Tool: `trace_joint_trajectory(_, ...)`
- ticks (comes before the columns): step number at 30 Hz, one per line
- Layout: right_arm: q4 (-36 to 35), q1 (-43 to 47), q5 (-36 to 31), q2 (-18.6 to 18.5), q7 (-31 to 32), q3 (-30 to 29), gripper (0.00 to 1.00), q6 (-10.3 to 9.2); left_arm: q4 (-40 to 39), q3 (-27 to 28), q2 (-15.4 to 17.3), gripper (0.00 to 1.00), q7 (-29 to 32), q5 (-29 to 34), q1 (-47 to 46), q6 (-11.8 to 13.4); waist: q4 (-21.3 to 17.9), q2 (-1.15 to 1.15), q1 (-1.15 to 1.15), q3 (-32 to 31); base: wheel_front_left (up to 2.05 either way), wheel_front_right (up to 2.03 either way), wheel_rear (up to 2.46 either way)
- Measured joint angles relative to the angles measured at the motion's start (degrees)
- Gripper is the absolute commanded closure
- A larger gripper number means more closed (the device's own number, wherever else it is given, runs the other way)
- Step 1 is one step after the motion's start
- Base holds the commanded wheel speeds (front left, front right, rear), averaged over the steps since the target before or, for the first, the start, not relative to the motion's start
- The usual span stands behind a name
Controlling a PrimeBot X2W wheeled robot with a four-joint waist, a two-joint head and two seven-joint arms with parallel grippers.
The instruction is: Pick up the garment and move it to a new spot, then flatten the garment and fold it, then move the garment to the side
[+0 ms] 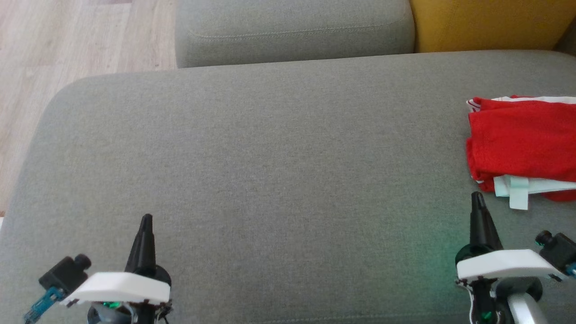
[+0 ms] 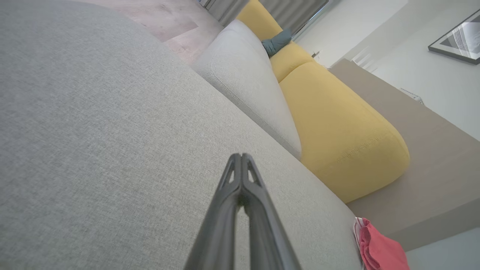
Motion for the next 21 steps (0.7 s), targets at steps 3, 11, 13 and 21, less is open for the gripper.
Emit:
trace_joint_trajectory(3,0.0,0.0,1.9,0.0,0.4,-0.4,1.0,0.0,0.1,0.5,0.0,1.0,0.5,-1.8,0.0,0.0,0.0,0.0,0.0,0.0,0.0,0.0,0.0)
trace_joint_trajectory(11,-0.2,0.0,7.1,0.0,1.7,-1.0,1.0,0.0,0.5,1.3,0.0,1.0,1.5,-6.4,-0.4,-0.5,0.0,0.0,0.0,0.0,0.0,0.0,0.0)
trace_joint_trajectory(13,-0.2,0.0,8.4,0.0,1.9,-1.1,1.0,0.0,0.8,1.4,0.0,1.0,2.0,-7.6,-1.0,-0.5,0.0,0.0,0.0,0.0,0.0,0.0,0.0)
trace_joint_trajectory(21,-0.3,-0.1,13.6,0.0,3.3,-1.7,1.0,0.0,1.3,1.9,0.1,1.0,3.4,-12.2,-1.4,-0.5,0.1,0.0,0.0,0.0,0.0,0.0,0.0)
